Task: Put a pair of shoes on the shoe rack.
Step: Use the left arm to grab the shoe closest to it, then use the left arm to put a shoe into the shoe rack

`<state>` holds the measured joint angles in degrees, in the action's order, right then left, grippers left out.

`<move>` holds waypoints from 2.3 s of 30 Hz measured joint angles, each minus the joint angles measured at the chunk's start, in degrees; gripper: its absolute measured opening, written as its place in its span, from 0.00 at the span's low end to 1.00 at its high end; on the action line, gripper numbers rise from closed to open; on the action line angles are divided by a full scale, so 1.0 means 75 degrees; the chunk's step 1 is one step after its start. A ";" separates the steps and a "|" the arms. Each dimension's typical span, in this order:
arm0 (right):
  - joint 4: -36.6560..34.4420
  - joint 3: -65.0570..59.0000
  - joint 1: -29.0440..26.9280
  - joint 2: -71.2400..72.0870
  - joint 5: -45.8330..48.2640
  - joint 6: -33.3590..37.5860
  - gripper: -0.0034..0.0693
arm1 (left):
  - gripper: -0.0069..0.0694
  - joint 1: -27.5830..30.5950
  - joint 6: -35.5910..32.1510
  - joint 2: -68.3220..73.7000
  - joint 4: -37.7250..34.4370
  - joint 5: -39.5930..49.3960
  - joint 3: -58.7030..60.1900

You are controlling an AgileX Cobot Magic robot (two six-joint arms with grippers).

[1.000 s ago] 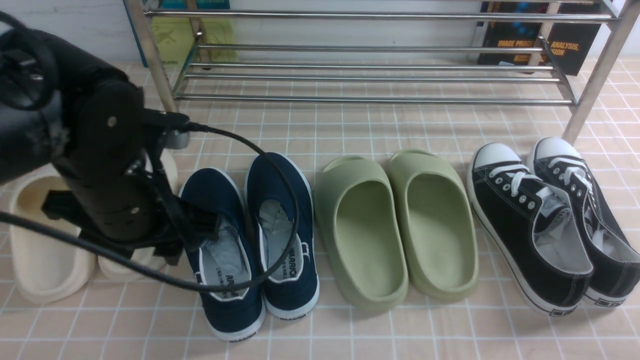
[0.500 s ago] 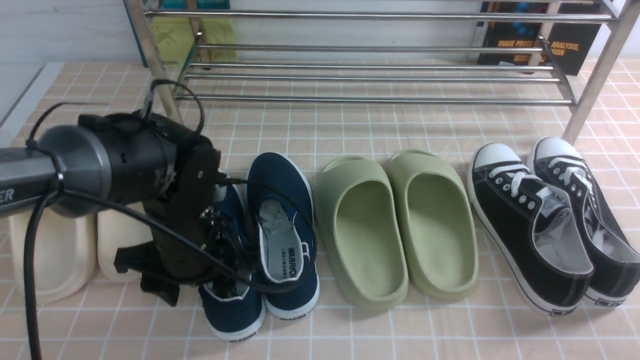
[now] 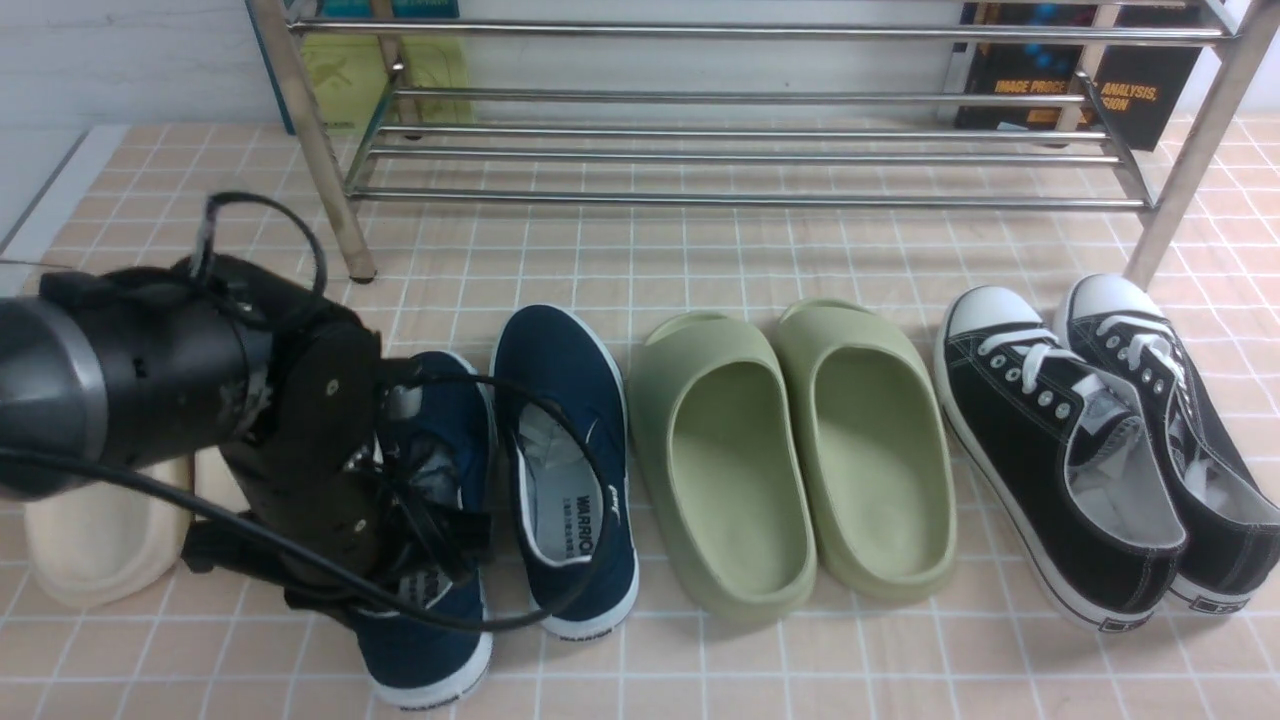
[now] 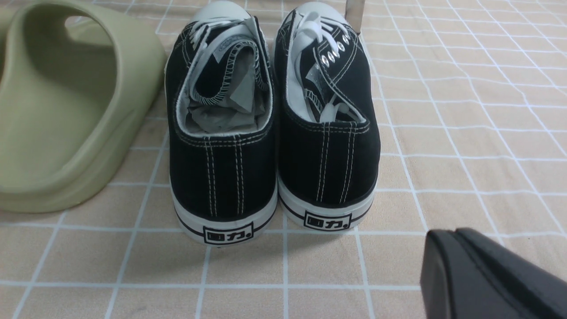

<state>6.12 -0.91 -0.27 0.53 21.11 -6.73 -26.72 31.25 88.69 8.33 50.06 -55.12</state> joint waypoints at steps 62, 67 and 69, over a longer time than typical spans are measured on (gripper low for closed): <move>0.0000 0.0000 0.0000 0.0000 0.0000 0.0000 0.14 | 0.54 0.2288 -0.1671 0.4660 0.0097 0.0175 -0.8753; 0.0000 0.0000 0.0000 0.0000 0.0000 0.0000 0.15 | 0.47 0.2288 -0.2221 0.3914 0.0583 0.1278 -0.8798; 0.0000 0.0000 0.0000 0.0000 0.0000 0.0000 0.15 | 0.39 0.2288 -0.2407 0.3684 0.0700 0.1795 -0.8818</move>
<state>6.12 -0.91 -0.27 0.53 21.11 -6.73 -9.56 13.20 116.33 13.58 63.53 -121.26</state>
